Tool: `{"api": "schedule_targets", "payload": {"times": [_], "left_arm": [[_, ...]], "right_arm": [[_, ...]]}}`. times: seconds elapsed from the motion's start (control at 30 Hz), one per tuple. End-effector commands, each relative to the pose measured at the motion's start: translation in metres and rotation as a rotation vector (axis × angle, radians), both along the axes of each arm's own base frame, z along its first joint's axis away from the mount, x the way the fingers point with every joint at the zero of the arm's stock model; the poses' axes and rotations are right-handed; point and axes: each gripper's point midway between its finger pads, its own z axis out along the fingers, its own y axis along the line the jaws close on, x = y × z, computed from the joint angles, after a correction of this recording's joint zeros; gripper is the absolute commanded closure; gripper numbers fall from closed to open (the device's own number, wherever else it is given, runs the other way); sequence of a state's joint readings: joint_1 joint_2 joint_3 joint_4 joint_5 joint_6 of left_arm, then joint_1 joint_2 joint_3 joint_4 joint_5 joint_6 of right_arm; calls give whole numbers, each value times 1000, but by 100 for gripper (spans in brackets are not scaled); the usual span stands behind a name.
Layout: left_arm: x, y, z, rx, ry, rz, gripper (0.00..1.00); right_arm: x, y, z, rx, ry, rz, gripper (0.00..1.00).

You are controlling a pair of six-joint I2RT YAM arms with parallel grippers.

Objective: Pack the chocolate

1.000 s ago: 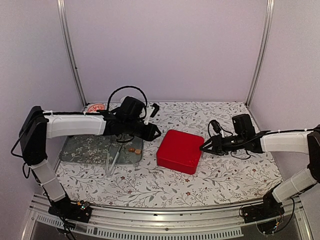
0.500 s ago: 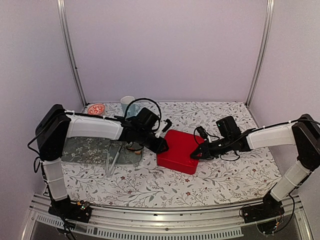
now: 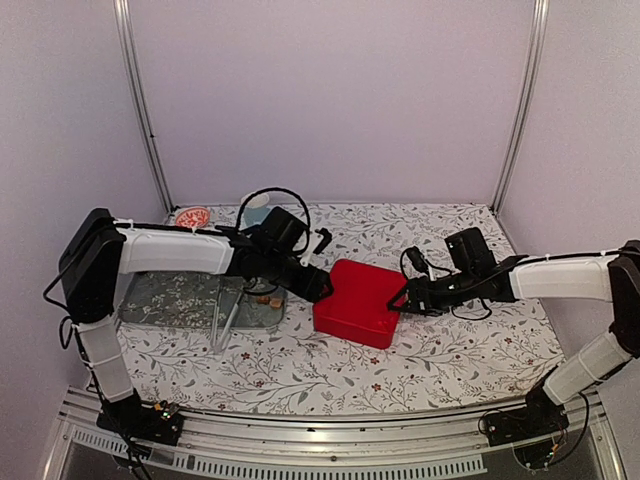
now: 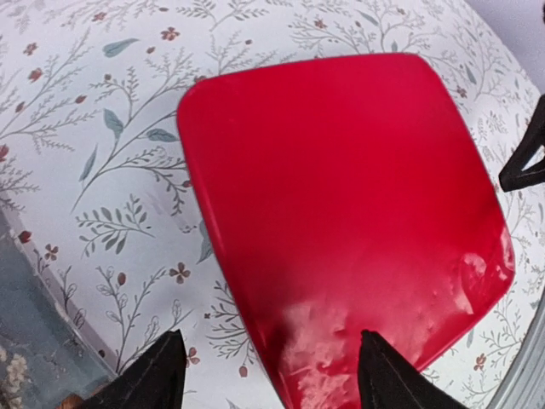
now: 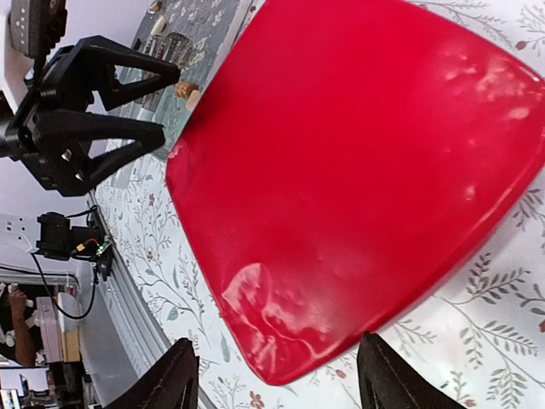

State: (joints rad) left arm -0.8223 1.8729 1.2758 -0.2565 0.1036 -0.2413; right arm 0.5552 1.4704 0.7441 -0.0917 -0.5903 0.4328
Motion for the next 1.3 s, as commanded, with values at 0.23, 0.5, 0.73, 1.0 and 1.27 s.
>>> {"api": "schedule_targets", "payload": {"times": [0.23,0.5,0.73,1.0,1.27], "left_arm": [[0,2,-14,-125,112,-1,28],[-29,-12,-8,-230,160,-70,38],[-32,-5,7,-251,131,-41,39],[0,28,52,-207,-43,99,1],[33,90,126,-250,-235,310,1]], "right_arm": [[19,-21,-33,11,91,-130,23],[54,4,-26,80,55,-84,26],[66,19,-18,142,50,-24,23],[74,-24,10,126,-55,-155,4],[95,-87,96,77,-358,-327,1]]}}
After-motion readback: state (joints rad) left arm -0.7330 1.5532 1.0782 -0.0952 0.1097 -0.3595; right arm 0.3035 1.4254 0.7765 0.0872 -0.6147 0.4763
